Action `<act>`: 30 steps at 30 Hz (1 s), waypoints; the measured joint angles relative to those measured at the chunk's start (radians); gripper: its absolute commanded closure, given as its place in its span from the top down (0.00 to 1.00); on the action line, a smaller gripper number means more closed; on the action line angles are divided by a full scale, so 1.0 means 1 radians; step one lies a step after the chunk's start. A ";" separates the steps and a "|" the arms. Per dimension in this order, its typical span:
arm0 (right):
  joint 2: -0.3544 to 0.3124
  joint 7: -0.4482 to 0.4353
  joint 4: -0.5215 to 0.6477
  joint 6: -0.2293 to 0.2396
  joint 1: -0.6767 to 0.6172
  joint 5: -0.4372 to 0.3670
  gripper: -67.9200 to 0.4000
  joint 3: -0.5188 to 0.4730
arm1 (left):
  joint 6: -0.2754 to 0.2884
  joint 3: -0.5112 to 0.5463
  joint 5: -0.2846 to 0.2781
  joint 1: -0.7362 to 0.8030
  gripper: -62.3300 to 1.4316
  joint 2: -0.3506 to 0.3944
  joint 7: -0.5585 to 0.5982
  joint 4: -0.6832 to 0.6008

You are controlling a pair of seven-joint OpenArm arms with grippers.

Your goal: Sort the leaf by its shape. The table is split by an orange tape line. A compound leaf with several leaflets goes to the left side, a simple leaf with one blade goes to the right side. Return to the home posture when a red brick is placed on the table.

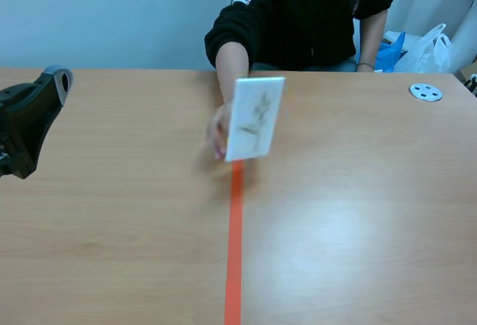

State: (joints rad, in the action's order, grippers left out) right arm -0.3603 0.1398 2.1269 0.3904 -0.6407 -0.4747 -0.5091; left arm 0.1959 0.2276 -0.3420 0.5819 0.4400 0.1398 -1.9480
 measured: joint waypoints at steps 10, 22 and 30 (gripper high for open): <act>0.000 0.000 0.000 0.000 0.000 0.000 0.89 0.000 | 0.000 0.000 0.000 0.000 0.87 0.000 0.000 0.000; 0.000 0.000 0.000 0.000 0.000 0.000 0.89 0.000 | 0.000 0.000 0.000 0.000 0.87 0.000 0.000 0.000; -0.002 0.043 0.000 0.009 0.000 0.000 0.89 0.000 | 0.000 0.000 0.000 0.000 0.87 0.000 0.000 0.000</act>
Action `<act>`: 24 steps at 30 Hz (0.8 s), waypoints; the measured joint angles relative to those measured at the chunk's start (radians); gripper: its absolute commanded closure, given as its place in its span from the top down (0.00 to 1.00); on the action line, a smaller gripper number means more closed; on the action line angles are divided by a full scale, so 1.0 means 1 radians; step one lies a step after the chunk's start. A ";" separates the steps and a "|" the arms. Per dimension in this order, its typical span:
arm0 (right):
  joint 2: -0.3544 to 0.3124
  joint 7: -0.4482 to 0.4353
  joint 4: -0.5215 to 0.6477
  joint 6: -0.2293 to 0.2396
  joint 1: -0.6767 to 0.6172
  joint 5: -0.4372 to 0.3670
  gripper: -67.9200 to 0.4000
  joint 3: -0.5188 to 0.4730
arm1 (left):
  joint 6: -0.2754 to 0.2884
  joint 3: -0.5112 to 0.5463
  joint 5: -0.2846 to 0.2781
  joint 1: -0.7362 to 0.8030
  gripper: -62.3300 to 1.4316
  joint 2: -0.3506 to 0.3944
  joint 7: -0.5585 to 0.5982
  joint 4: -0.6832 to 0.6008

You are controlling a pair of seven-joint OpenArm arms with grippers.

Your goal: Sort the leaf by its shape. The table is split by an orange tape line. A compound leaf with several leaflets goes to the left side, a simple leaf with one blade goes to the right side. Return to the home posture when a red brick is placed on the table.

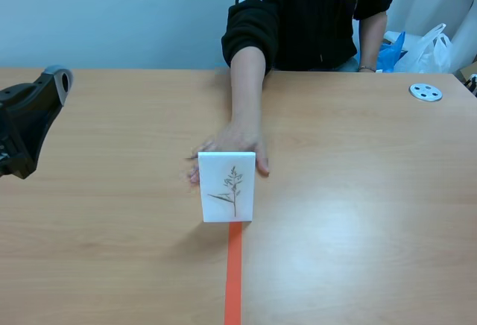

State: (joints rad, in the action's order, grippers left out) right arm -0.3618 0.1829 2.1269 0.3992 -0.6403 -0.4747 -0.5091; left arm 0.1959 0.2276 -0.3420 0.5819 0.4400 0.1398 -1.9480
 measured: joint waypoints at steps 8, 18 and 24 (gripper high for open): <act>-0.092 0.028 -0.124 0.149 0.108 0.000 0.89 0.029 | 0.000 0.000 0.000 0.000 0.87 0.000 0.003 0.000; -0.205 0.001 -0.379 0.256 0.278 0.003 0.89 0.260 | 0.000 0.000 0.000 0.000 0.87 0.000 0.002 0.000; -0.246 -0.005 -0.437 0.266 0.399 0.003 0.89 0.409 | 0.000 0.000 0.000 0.000 0.87 0.000 0.002 0.000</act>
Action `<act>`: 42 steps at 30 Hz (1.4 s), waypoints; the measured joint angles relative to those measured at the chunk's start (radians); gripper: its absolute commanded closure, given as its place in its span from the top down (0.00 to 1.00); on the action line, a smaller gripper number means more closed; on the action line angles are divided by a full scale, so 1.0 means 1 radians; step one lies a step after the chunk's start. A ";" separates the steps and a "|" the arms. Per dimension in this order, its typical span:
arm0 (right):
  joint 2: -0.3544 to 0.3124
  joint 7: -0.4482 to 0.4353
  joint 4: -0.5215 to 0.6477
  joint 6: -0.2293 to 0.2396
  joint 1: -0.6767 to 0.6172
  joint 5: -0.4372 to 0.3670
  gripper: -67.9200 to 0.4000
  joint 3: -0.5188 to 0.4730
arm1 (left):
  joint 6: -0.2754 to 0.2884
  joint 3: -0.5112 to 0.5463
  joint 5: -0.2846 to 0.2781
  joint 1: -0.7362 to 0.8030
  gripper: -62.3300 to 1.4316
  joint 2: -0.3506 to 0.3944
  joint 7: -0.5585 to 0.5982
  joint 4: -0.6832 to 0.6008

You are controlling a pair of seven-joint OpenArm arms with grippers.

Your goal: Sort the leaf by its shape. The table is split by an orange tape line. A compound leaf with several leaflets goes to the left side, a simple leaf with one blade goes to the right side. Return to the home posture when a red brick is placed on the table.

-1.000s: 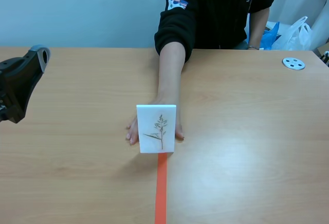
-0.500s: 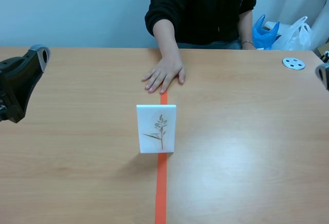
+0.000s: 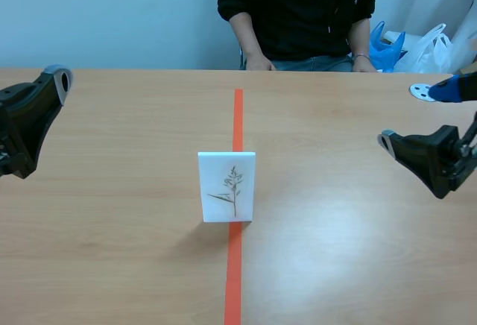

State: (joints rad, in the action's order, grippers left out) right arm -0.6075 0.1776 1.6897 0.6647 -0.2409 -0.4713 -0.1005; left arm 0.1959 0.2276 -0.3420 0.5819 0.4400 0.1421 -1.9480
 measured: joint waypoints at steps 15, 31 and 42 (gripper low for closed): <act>0.002 -0.016 -0.293 0.016 0.349 0.000 0.89 0.445 | 0.000 0.000 0.000 0.000 0.87 0.000 0.000 0.000; 0.150 -0.065 -0.457 0.016 0.495 0.050 0.89 0.759 | 0.000 0.000 0.000 0.000 0.87 0.000 0.000 0.000; 0.262 -0.091 -0.606 -0.036 0.525 0.100 0.89 0.805 | 0.008 0.000 0.000 0.000 0.87 0.003 0.000 0.000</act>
State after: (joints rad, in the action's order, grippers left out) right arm -0.3450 0.0864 1.0840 0.6285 0.2840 -0.3710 0.7040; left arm 0.2035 0.2276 -0.3420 0.5819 0.4435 0.1425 -1.9480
